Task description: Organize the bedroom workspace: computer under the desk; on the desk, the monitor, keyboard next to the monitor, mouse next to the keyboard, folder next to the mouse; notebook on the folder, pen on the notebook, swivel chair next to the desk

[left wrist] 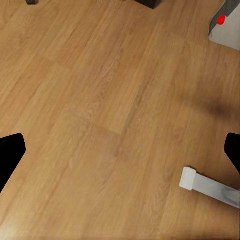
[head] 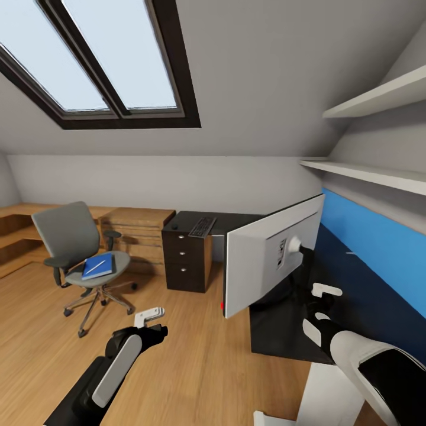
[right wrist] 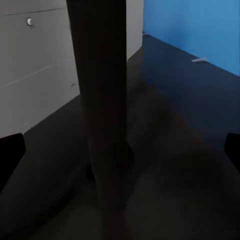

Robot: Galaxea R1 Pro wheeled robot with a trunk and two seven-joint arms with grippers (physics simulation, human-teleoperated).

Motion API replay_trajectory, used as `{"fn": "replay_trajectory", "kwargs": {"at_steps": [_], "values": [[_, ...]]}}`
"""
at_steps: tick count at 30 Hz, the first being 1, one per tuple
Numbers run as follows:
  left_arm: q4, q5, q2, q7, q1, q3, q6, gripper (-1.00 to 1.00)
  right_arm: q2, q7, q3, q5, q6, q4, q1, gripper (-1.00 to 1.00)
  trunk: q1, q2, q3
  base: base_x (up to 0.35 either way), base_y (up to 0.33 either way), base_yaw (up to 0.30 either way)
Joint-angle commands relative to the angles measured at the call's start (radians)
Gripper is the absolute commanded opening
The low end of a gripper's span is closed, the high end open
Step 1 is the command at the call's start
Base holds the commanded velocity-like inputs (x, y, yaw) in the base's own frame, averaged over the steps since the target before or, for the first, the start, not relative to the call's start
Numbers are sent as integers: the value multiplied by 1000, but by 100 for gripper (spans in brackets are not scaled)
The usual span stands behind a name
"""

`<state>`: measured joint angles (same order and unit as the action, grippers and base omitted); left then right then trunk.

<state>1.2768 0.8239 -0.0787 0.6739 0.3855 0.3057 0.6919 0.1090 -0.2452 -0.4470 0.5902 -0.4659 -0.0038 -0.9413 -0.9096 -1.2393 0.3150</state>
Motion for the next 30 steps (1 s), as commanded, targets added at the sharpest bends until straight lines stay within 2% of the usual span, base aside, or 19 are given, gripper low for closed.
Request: {"fn": "replay_trajectory", "kwargs": {"at_steps": [1,17,30], "values": [[1,10,-1,10,1,3,0,100,0,-5,-8,4,0,0,-1,100,0,-1,1,214,0,0],[1,9,-1,9,1,4,-1,100,4,-5,-7,5,0,-1,-1,100,0,-1,1,108,-36,0],[1,8,-1,9,1,4,0,100,14,-5,-8,5,0,-1,-1,100,0,-1,1,20,-16,0]]}}
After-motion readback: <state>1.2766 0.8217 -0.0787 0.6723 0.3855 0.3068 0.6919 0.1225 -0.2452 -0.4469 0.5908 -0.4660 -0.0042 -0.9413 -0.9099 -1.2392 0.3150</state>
